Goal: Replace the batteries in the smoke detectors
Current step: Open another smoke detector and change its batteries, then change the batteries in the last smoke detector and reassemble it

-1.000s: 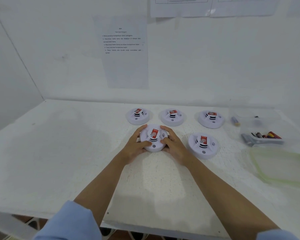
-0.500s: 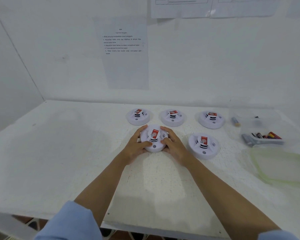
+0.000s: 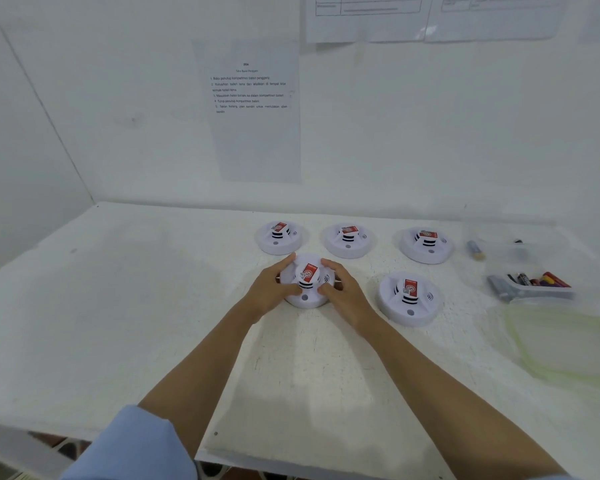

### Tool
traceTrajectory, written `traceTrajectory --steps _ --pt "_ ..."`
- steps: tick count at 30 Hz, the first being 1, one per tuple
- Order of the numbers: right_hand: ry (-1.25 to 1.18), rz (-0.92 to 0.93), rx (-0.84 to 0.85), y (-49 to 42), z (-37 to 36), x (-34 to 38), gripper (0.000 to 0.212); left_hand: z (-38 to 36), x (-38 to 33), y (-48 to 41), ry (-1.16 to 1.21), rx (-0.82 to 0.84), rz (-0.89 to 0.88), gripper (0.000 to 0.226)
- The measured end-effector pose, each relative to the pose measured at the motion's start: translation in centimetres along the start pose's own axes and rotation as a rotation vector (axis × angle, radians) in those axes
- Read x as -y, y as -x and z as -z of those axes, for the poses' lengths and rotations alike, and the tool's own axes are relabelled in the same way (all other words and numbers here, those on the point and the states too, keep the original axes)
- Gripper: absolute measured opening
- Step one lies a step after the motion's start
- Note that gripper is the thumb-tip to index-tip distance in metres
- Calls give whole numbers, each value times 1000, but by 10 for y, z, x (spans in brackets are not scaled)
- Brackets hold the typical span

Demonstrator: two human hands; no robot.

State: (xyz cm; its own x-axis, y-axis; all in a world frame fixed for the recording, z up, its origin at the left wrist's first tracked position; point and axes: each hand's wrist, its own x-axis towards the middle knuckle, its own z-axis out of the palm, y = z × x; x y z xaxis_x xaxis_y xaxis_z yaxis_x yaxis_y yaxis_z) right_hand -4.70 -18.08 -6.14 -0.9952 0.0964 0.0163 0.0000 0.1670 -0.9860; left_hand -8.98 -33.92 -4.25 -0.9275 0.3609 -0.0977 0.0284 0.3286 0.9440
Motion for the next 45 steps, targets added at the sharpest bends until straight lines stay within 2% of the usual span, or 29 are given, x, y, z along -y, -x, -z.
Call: traceTrajectory --steps 13,18,23,29,34,42,45 --pt "192 -52 18 -4 2 1 46 -3 -3 -4 -141 23 79 70" --pt "211 -69 31 -3 4 2 46 -3 1 -4 -186 16 146 82" --pt "216 -92 68 -4 6 6 49 -2 2 -6 -121 14 102 67" --pt "202 23 25 -25 9 49 62 22 -6 -15 -17 -188 -9 53" --pt "227 -5 64 -64 -2 61 74 51 -10 -45 5 -218 19 68" --pt "340 -117 149 -127 -22 40 99 84 -3 -103 -132 -12 64 110" --pt "406 -132 178 -142 -28 34 108 88 -1 -117 -186 67 75 109"
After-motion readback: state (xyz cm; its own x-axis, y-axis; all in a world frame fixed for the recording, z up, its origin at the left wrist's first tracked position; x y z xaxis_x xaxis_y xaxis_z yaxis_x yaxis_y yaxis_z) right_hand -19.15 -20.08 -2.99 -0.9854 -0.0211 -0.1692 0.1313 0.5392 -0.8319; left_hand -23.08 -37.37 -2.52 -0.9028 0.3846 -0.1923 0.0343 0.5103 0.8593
